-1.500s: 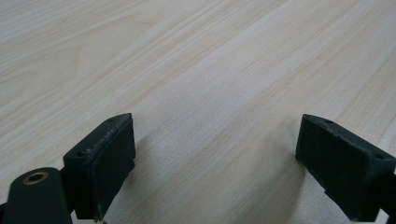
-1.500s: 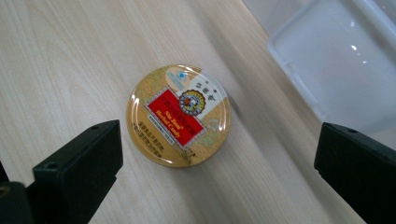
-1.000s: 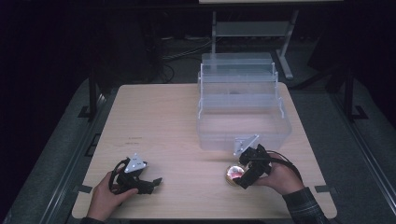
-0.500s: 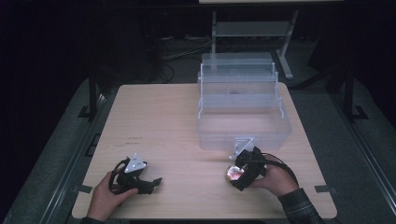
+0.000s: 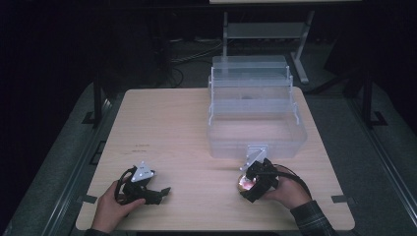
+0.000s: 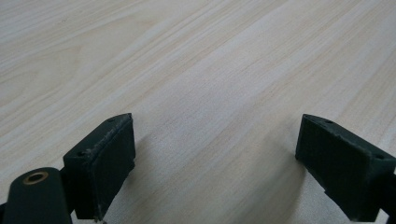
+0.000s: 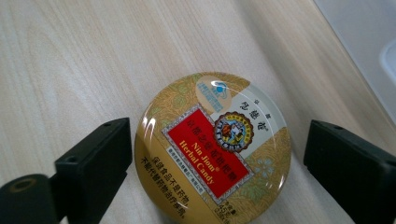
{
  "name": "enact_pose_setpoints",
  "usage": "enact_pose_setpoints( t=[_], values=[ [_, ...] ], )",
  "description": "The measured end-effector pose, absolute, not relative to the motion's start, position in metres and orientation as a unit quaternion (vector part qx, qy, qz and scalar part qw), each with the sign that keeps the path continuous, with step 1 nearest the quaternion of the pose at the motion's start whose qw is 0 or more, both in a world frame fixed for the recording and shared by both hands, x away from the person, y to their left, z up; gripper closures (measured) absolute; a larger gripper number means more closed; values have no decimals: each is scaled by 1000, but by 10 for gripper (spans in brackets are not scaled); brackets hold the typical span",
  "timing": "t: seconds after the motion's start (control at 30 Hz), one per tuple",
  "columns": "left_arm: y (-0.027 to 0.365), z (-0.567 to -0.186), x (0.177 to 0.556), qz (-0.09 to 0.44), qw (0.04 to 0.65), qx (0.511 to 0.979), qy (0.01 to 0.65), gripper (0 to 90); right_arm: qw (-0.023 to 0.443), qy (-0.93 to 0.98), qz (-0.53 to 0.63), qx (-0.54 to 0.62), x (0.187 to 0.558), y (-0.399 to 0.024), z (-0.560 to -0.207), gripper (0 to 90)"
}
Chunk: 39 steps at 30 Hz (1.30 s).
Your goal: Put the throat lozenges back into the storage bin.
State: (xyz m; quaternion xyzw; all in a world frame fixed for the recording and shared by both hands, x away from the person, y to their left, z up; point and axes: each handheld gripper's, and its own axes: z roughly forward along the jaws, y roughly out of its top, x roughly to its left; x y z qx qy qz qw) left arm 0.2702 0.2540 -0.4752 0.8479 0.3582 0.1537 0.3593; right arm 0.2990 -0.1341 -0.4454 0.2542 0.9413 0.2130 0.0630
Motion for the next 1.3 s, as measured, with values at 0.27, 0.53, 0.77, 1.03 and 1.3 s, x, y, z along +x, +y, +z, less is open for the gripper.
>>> enact_pose_setpoints(
  t=[0.27, 0.53, 0.77, 1.03, 1.3],
  values=[
    [254, -475, 270, 154, 359, 848, 358, 112, 60, 942, 212, 252, 299, -135, -448, 130],
    [254, -475, 270, 154, 359, 848, 358, 112, 53, 944, 212, 249, 299, -136, -449, 169],
    [254, -475, 270, 154, 359, 848, 358, 112, 49, 944, 214, 248, 298, -137, -449, 193],
    [254, -475, 270, 154, 359, 848, 358, 112, 41, 944, 214, 248, 298, -137, -447, 195],
    [254, -475, 270, 154, 359, 848, 358, 112, 40, 944, 214, 248, 297, -137, -445, 195]
  ],
)
